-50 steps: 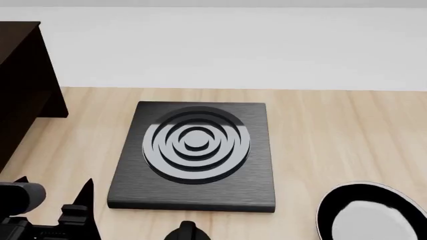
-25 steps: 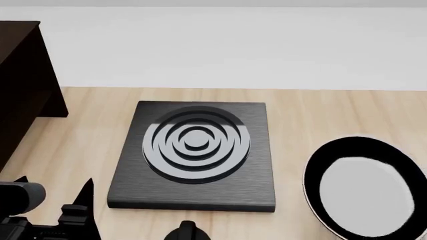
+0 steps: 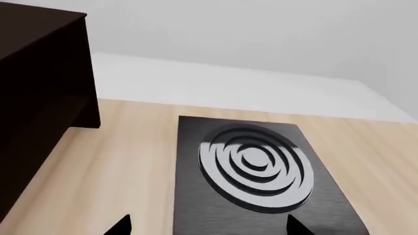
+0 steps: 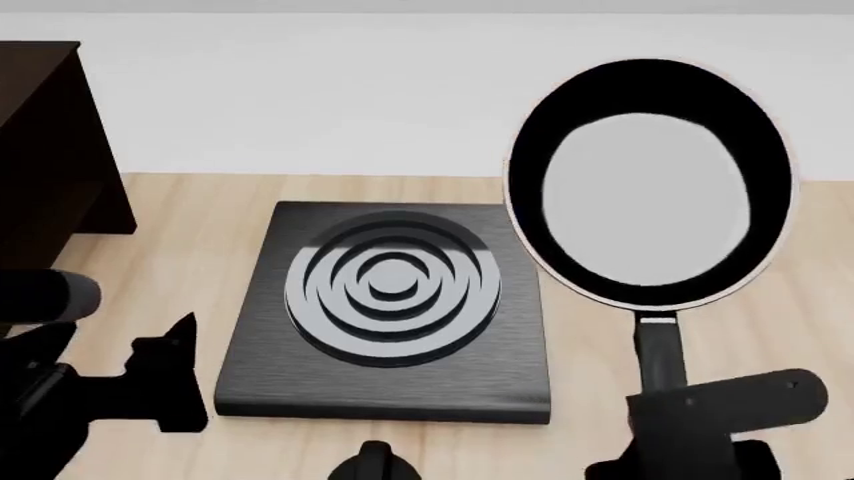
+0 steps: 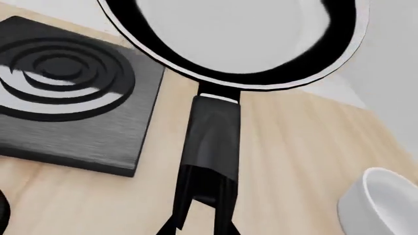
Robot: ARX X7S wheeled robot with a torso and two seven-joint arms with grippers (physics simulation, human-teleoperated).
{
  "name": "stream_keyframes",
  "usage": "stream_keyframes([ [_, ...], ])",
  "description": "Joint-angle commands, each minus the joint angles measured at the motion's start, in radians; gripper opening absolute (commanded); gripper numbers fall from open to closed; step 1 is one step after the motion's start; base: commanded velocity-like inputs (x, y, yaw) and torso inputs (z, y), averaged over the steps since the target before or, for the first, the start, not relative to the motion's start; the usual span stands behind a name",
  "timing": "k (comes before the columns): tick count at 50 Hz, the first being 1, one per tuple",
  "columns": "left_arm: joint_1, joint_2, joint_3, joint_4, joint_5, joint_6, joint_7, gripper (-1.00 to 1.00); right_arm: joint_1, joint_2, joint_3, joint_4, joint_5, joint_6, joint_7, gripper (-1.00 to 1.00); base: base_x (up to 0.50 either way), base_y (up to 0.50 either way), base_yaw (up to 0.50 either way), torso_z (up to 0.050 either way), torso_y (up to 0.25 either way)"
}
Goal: Put the frying pan on the cabinet shelf.
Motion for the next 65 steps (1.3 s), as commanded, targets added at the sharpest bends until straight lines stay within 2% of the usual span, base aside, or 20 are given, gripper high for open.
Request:
stream_keyframes([
  [1,-0.209,-0.027,0.018,-0.161,-0.029,-0.08,0.025,1.0,0.19,0.083,-0.128,-0.045,-0.049,0.013,0.03,-1.0,0.0,0.0,0.0,0.0,0.0],
  [6,-0.253,-0.044,0.044,-0.215,-0.046,-0.071,0.052,1.0,0.263,0.104,-0.161,-0.032,-0.039,0.001,0.008,-1.0,0.0,0.0,0.0,0.0,0.002],
  [8,-0.258,-0.1,0.147,-0.225,-0.012,-0.019,0.063,1.0,0.284,0.105,-0.164,-0.037,-0.032,-0.004,-0.004,-1.0,0.0,0.0,0.0,0.0,0.0],
  [11,-0.287,-0.072,0.094,-0.27,-0.046,-0.032,0.087,1.0,0.305,0.116,-0.184,-0.024,-0.03,-0.036,-0.008,-1.0,0.0,0.0,0.0,0.0,0.0],
  [14,-0.319,-0.097,0.149,-0.288,-0.031,-0.002,0.099,1.0,0.328,0.114,-0.197,-0.008,-0.019,-0.032,-0.023,-1.0,0.0,0.0,0.0,0.0,0.003],
  [19,-0.371,-0.084,0.134,-0.32,-0.029,-0.009,0.083,1.0,0.353,0.102,-0.212,0.023,-0.017,-0.069,-0.021,-1.0,0.0,0.0,0.0,0.003,0.002],
  [21,-0.404,-0.059,0.092,-0.353,-0.044,-0.038,0.075,1.0,0.366,0.111,-0.246,0.026,-0.018,-0.074,-0.024,-1.0,0.0,0.0,0.0,0.0,0.0],
  [25,-0.453,-0.07,0.144,-0.415,-0.051,-0.014,0.118,1.0,0.407,0.097,-0.243,0.024,-0.006,-0.065,-0.04,-1.0,0.0,0.0,0.0,0.0,0.003],
  [28,-0.453,-0.072,0.162,-0.398,-0.058,-0.001,0.127,1.0,0.416,0.096,-0.256,0.011,-0.001,-0.065,-0.047,-1.0,0.0,0.0,0.0,0.0,0.0],
  [32,-0.439,-0.038,0.093,-0.373,-0.086,-0.063,0.09,1.0,0.421,0.093,-0.254,0.001,0.001,-0.064,-0.049,-1.0,0.0,0.0,0.0,0.0,0.003],
  [34,-0.442,-0.048,0.105,-0.361,-0.109,-0.097,0.099,1.0,0.422,0.094,-0.256,-0.003,0.001,-0.065,-0.05,-1.0,0.0,0.0,0.0,0.0,0.0],
  [37,-0.455,-0.023,0.051,-0.345,-0.151,-0.133,0.057,1.0,0.422,0.096,-0.271,-0.007,-0.001,-0.068,-0.047,-1.0,0.0,0.0,0.0,0.0,0.003],
  [41,-0.464,-0.033,0.033,-0.36,-0.342,-0.138,-0.08,1.0,0.409,0.104,-0.303,0.003,-0.002,-0.123,-0.044,-1.0,0.0,0.0,0.0,0.0,0.0],
  [43,-0.478,-0.06,0.056,-0.401,-0.491,-0.139,-0.203,1.0,0.401,0.106,-0.317,0.02,-0.01,-0.147,-0.033,-1.0,0.0,0.0,0.0,0.0,0.005],
  [47,-0.485,-0.022,-0.014,-0.43,-0.617,-0.132,-0.289,1.0,0.406,0.091,-0.317,0.032,-0.006,-0.154,-0.031,-1.0,0.0,0.0,0.0,0.0,0.0],
  [53,-0.529,-0.005,0.011,-0.464,-0.722,-0.123,-0.35,1.0,0.407,0.093,-0.318,0.023,-0.005,-0.15,-0.032,-1.0,0.0,0.0,0.0,0.002,0.002],
  [54,-0.535,-0.004,0.029,-0.469,-0.72,-0.115,-0.348,1.0,0.412,0.107,-0.352,0.02,-0.02,-0.132,-0.022,-1.0,0.0,0.0,0.0,0.0,0.0],
  [58,-0.547,0.004,0.083,-0.52,-0.723,-0.097,-0.332,1.0,0.41,0.08,-0.339,-0.011,-0.003,-0.119,-0.032,-1.0,0.0,0.0,0.0,0.0,0.002],
  [65,-0.561,0.039,0.108,-0.553,-0.741,-0.054,-0.329,1.0,0.4,0.059,-0.316,-0.029,0.009,-0.121,-0.035,-1.0,0.0,0.0,0.0,0.0,0.001],
])
